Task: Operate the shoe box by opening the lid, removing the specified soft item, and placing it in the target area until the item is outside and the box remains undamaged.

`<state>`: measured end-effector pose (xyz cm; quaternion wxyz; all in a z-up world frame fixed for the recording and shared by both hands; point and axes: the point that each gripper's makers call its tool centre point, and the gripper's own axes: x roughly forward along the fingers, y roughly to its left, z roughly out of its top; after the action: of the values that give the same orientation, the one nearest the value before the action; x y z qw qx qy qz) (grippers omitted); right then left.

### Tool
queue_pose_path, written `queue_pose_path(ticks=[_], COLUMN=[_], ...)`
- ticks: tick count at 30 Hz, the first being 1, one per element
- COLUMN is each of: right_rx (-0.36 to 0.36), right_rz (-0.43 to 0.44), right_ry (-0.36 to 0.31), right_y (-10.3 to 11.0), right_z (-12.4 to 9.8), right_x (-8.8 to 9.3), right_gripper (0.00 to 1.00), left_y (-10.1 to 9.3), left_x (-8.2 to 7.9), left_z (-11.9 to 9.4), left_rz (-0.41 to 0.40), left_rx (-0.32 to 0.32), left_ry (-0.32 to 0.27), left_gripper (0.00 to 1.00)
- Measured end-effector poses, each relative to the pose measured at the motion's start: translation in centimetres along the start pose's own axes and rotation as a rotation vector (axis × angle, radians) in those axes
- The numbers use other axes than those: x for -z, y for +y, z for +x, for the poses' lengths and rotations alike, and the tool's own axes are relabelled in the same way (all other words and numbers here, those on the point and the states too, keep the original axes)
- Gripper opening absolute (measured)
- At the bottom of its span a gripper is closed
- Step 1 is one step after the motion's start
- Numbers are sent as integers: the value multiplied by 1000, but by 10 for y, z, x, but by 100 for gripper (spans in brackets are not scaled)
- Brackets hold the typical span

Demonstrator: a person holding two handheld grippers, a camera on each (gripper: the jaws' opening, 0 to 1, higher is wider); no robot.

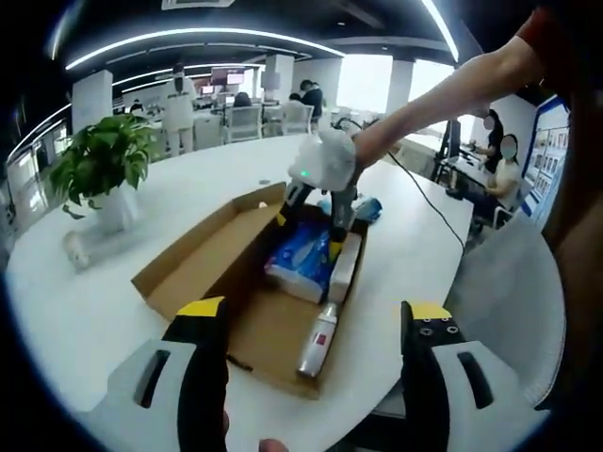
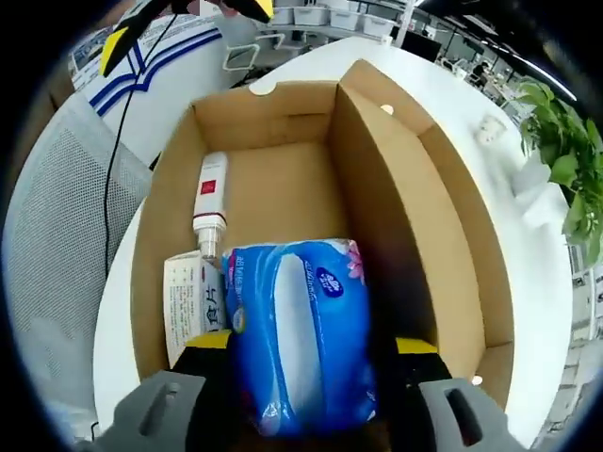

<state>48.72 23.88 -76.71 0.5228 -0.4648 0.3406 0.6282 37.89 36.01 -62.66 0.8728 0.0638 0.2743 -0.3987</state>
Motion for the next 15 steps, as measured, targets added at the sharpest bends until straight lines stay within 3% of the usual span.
queue_pose_path(ticks=[15], right_rx=[-59], right_rz=[-48], right_ry=[66], right_y=[3], right_z=[24], right_x=[7], right_gripper=[63], left_y=[4], left_x=[8], left_z=[-2], left_rz=[-29], left_rx=[-10], left_ry=[0], left_gripper=[75])
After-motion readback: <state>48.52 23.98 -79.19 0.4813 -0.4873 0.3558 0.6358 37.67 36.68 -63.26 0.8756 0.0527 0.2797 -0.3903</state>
